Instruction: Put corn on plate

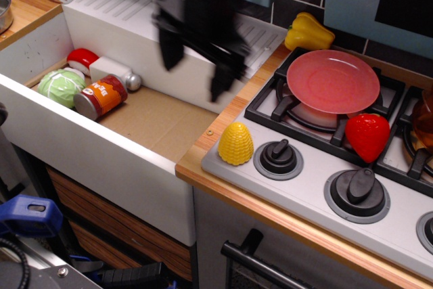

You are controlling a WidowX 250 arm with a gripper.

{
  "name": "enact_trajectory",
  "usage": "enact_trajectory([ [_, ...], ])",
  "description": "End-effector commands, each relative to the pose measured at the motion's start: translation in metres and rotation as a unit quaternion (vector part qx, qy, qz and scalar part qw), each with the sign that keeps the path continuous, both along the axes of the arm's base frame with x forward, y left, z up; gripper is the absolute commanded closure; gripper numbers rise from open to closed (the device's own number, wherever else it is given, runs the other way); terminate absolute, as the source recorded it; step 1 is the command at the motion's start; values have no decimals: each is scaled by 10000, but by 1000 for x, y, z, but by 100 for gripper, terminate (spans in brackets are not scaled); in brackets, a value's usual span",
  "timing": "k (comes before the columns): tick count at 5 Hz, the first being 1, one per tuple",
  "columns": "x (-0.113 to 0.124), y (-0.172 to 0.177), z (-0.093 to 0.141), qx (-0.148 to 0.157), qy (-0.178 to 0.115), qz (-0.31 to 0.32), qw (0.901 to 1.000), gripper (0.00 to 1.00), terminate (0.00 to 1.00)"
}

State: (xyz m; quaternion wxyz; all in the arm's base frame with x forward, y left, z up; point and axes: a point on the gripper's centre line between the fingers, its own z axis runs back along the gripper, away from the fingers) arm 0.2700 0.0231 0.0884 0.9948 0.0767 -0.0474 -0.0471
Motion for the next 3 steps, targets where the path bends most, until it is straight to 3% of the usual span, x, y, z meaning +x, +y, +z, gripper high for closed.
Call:
enact_trajectory([
  [1,-3,-13,4,54,-378,-190,9991,0,0],
  [3,-15,-18,-16,-194,-463,-330,9982,0,0],
])
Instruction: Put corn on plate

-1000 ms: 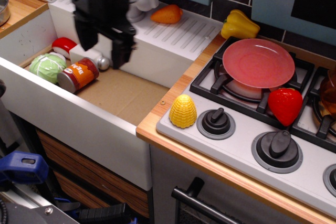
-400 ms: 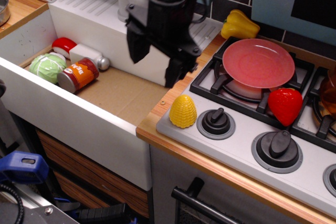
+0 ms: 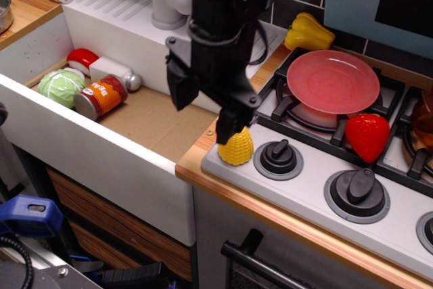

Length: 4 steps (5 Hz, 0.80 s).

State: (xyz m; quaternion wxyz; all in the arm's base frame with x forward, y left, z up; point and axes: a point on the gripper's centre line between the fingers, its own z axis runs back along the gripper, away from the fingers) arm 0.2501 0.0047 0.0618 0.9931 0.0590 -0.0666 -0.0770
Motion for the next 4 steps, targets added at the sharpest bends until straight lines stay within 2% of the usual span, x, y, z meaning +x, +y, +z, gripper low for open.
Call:
enact_trajectory([
  [1,8,-3,9,-71,-364,-80,9993,0,0],
  [2,19,-7,7,-132,-534,-185,9983,0,0],
  [4,26,-22,-7,-450,-650,-86,9968,0,0],
])
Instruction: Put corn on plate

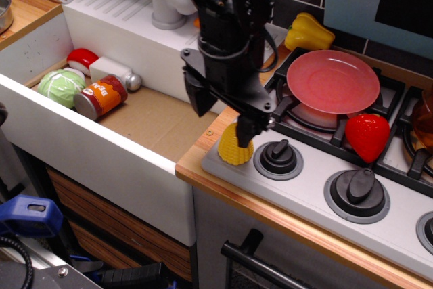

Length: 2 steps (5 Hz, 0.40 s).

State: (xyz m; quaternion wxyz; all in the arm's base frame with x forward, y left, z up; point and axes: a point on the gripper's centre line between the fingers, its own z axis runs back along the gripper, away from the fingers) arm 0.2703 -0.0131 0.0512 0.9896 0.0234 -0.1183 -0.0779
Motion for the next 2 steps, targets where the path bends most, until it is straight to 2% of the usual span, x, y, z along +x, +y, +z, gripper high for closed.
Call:
enact_trajectory([
  [1,7,-4,-3,-191,-180,-31,9997,0,0],
  [2,7,-5,-12,-381,-167,52,9991,0,0],
])
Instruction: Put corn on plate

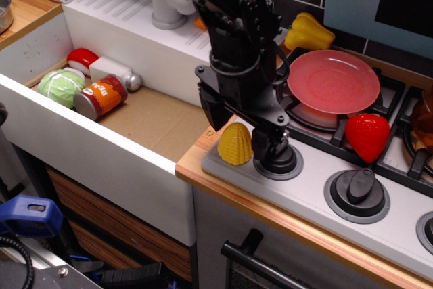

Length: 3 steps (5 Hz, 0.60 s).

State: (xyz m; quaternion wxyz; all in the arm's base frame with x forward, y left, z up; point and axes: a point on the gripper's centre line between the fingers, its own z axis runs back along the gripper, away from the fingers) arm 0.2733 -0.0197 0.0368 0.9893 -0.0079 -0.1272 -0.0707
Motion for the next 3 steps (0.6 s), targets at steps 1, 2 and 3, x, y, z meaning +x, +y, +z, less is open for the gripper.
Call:
enact_trajectory([
  [1,3,4,-1,-113,-88,120,9998,0,0],
  [2,6,5,-2,-148,67,349,9993,100,0],
  [3,8,4,-1,-165,37,400,9991,100,0],
])
